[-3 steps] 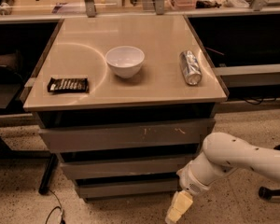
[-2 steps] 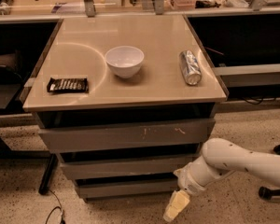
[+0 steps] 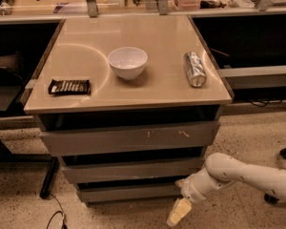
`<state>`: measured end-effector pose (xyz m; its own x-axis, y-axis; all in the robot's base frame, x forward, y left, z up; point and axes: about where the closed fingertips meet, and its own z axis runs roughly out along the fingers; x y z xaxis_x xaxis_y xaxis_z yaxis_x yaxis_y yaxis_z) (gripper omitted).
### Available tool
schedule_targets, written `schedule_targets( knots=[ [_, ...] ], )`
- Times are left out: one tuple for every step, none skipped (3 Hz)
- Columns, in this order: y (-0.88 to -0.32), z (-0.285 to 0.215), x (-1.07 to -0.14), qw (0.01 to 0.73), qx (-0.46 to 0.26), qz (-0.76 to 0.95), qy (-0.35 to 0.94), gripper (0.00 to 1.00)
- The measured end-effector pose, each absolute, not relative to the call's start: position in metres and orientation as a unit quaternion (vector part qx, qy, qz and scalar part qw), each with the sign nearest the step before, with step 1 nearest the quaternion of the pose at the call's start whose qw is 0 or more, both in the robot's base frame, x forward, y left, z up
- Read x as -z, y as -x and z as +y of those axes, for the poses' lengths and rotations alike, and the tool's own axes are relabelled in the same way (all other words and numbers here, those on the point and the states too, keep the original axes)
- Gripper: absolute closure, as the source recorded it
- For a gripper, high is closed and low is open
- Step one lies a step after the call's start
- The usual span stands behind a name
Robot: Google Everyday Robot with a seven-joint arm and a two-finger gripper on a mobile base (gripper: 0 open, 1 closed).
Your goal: Open bottom drawer
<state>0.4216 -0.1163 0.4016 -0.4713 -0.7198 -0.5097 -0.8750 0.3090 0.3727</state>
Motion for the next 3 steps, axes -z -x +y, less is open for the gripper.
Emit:
schedule_targets(
  knots=[
    [-0.422,-0.116,-0.402,0.125,-0.311,0.799,0.499,0.0],
    [-0.424,-0.106,-0.378,0.123,-0.331,0.794,0.494,0.0],
    [-0.444,-0.093,-0.337,0.14,-0.336,0.796,0.483,0.0]
  ],
)
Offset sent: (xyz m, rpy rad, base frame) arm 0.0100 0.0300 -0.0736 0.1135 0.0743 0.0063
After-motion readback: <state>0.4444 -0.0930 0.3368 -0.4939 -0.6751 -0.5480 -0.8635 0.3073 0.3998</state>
